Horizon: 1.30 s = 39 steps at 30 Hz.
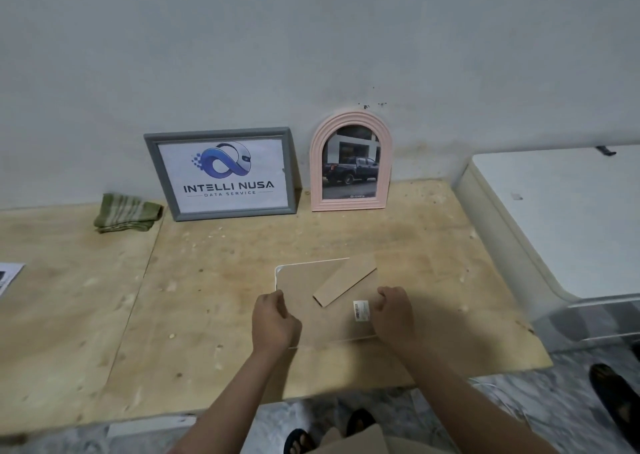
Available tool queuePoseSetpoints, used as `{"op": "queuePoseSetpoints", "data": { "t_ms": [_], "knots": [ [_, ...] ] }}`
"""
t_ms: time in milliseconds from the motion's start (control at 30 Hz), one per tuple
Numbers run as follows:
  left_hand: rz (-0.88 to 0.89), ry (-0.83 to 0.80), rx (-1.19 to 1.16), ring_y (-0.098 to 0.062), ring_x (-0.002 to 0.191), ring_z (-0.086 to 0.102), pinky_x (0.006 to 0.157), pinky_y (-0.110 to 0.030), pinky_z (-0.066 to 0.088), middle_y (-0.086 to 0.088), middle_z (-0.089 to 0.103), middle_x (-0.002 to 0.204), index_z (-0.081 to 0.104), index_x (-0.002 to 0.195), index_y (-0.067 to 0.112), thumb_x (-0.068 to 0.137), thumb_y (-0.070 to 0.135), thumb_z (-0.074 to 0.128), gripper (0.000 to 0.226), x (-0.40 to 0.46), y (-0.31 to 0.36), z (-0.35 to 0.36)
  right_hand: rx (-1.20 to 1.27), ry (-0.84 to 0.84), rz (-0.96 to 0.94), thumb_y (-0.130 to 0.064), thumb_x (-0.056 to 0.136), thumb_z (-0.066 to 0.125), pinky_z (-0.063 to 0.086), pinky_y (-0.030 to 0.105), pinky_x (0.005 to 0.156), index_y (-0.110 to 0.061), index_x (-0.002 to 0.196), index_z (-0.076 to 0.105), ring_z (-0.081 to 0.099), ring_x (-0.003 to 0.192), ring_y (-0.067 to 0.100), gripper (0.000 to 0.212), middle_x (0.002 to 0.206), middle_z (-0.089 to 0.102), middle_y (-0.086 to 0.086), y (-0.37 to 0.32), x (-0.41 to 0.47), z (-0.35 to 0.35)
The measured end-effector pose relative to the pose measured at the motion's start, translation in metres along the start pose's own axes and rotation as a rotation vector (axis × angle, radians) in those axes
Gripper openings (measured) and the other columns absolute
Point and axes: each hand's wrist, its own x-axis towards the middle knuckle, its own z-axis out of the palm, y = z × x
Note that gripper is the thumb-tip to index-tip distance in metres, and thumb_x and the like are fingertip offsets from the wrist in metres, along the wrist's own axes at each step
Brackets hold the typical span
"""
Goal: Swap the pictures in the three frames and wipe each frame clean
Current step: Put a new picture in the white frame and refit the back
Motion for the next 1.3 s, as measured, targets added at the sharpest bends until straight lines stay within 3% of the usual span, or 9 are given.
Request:
{"op": "queuePoseSetpoints", "data": {
  "t_ms": [133,200,367,467,567,700,867,1033,1300],
  "knots": [
    [0.106,0.079,0.045,-0.032,0.071,0.051,0.058,-0.033,0.034,-0.013,0.057,0.075,0.058,0.071,0.001,0.067,0.006,0.040,0.019,-0.003,-0.012,0.008,0.010,0.011,-0.027,0.005,0.076,0.060,0.043,0.038,0.088,0.006,0.111,0.062,0.055,0.102,0.037,0.035,0.108,0.059,0.022,0.003,-0.005,0.002],
    [0.100,0.112,0.039,-0.029,0.067,0.046,0.056,-0.031,0.029,-0.011,0.053,0.070,0.051,0.064,0.005,0.064,0.005,0.038,0.012,-0.002,-0.018,0.013,0.007,0.007,-0.060,0.004,0.076,0.062,0.044,0.037,0.087,0.006,0.109,0.063,0.056,0.101,0.037,0.033,0.107,0.060,0.021,0.005,-0.007,0.005],
    [-0.061,0.086,0.083,-0.031,0.086,0.048,0.065,-0.029,0.034,-0.012,0.048,0.093,0.058,0.082,0.003,0.075,0.005,0.052,0.009,-0.006,-0.017,0.010,0.054,-0.009,-0.031,0.002,0.073,0.066,0.043,0.034,0.086,0.002,0.111,0.063,0.055,0.101,0.033,0.038,0.105,0.060,0.018,0.009,-0.005,0.003],
    [-0.180,0.018,0.124,-0.028,0.082,0.049,0.065,-0.029,0.037,-0.012,0.051,0.097,0.057,0.085,0.007,0.082,0.017,0.057,0.010,-0.005,-0.017,0.004,0.135,-0.049,0.099,-0.002,0.073,0.069,0.043,0.026,0.078,-0.003,0.107,0.064,0.060,0.089,0.024,0.034,0.101,0.064,0.011,0.013,0.002,-0.006],
    [-0.182,-0.037,0.165,-0.029,0.088,0.060,0.066,-0.027,0.042,-0.007,0.061,0.091,0.059,0.082,0.013,0.083,0.030,0.064,0.018,-0.001,-0.023,-0.001,0.112,-0.140,0.169,-0.009,0.073,0.076,0.042,0.022,0.077,-0.005,0.105,0.067,0.062,0.089,0.019,0.034,0.100,0.069,0.009,0.024,0.012,-0.015],
    [-0.199,-0.114,0.192,-0.027,0.099,0.063,0.071,-0.026,0.042,-0.005,0.068,0.100,0.066,0.101,0.013,0.076,0.032,0.074,0.033,0.005,-0.028,-0.008,0.068,-0.222,0.192,-0.014,0.069,0.081,0.042,0.022,0.072,-0.006,0.091,0.072,0.062,0.083,0.018,0.026,0.090,0.070,0.009,0.027,0.019,-0.021],
    [-0.202,-0.105,0.182,-0.026,0.091,0.063,0.068,-0.026,0.041,-0.007,0.069,0.097,0.061,0.088,0.016,0.073,0.029,0.078,0.026,0.008,-0.029,-0.010,-0.039,-0.302,0.134,-0.014,0.065,0.083,0.044,0.022,0.069,-0.008,0.085,0.071,0.061,0.078,0.016,0.024,0.087,0.068,0.007,0.020,0.029,-0.027],
    [-0.153,-0.110,0.212,-0.029,0.093,0.061,0.066,-0.029,0.038,-0.011,0.067,0.100,0.055,0.094,0.011,0.077,0.025,0.074,0.029,0.007,-0.029,-0.007,-0.159,-0.391,0.056,-0.015,0.065,0.082,0.043,0.022,0.069,-0.021,0.066,0.056,0.058,0.077,0.014,0.027,0.085,0.065,0.004,0.011,0.034,-0.031],
    [-0.161,-0.149,0.290,-0.029,0.099,0.060,0.070,-0.030,0.042,-0.010,0.065,0.106,0.052,0.099,0.011,0.079,0.029,0.072,0.034,0.008,-0.026,-0.008,-0.160,-0.387,0.033,-0.014,0.064,0.083,0.046,0.028,0.073,-0.022,0.065,0.047,0.059,0.085,0.020,0.037,0.089,0.062,0.006,0.012,0.032,-0.030]
  ]
}}
